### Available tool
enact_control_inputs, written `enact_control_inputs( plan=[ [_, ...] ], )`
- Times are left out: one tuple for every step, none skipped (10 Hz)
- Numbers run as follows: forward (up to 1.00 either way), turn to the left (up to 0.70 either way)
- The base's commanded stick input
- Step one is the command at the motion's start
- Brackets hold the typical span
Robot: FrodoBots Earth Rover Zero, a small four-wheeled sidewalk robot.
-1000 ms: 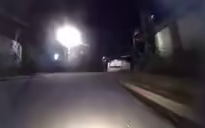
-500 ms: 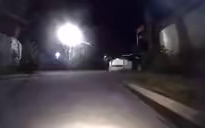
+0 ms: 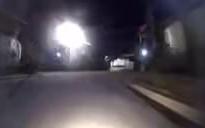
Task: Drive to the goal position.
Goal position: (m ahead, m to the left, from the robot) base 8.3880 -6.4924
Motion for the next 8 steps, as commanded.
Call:
enact_control_inputs(
  plan=[
    [0.70,0.00],
    [0.70,0.00],
    [0.70,0.00],
    [0.70,0.00],
    [0.70,0.00],
    [0.70,0.00],
    [0.70,0.00],
    [0.70,0.00]
  ],
)
